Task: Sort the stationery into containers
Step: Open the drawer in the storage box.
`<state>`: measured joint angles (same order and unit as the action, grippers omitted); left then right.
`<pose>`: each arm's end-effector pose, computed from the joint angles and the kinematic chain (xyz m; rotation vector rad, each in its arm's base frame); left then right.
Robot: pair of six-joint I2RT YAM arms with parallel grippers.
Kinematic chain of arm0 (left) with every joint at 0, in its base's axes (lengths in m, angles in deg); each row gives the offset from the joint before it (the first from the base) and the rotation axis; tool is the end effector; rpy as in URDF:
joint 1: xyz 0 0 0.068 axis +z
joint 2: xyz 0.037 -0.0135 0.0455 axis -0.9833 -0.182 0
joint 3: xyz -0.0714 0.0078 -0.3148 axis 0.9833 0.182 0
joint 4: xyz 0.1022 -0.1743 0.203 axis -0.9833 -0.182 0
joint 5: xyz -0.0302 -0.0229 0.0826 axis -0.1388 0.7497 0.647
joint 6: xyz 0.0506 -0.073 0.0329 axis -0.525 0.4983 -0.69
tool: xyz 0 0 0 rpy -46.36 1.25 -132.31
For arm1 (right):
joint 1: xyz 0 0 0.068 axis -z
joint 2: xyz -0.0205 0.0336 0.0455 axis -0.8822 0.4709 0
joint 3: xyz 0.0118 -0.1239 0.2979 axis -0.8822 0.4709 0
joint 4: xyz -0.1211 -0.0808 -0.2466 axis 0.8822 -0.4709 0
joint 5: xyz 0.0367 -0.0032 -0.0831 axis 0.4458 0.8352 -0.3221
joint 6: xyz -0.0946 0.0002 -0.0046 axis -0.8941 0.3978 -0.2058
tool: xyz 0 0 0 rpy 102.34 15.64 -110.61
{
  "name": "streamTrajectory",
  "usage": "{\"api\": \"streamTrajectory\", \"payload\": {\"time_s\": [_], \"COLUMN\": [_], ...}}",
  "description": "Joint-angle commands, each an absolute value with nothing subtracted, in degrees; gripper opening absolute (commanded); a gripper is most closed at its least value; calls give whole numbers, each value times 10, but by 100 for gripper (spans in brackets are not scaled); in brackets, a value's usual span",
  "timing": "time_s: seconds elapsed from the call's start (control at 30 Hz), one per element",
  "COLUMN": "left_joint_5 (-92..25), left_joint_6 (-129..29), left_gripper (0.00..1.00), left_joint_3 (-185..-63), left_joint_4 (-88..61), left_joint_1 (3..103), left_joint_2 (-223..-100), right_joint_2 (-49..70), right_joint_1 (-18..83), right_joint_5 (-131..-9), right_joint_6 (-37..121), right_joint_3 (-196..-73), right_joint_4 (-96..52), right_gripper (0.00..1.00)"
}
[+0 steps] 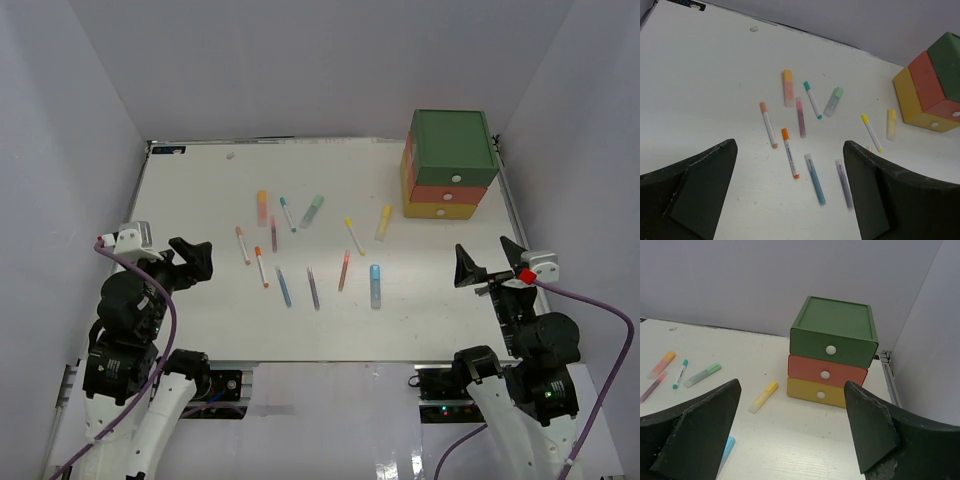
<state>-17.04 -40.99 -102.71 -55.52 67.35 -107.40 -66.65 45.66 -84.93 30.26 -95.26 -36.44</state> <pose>0.0884 -0.0066 0.3851 -0.2339 1.7461 -0.2928 0.0570 0.0050 0.3764 -0.1246 1.2767 0.0858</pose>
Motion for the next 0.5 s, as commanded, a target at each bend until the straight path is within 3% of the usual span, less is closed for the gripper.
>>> {"api": "streamTrajectory", "payload": {"time_s": [0.0,0.27,0.47], "left_joint_5": [-178,-196,-218], "left_joint_6": [-398,-404,-415], "left_gripper": [98,98,98], "left_joint_3": [-1018,-980,-976], "left_joint_4": [-551,-500,-434], "left_joint_1": [671,671,670], "left_joint_2": [-1071,-1092,-1161], "right_joint_2": [-650,-633,-558], "right_joint_1": [456,456,456], "right_joint_5": [-842,-707,-727], "right_joint_6": [309,327,409], "right_joint_3": [-958,-922,-911], "right_joint_4": [-352,-307,-247], "right_gripper": [90,90,90]}}
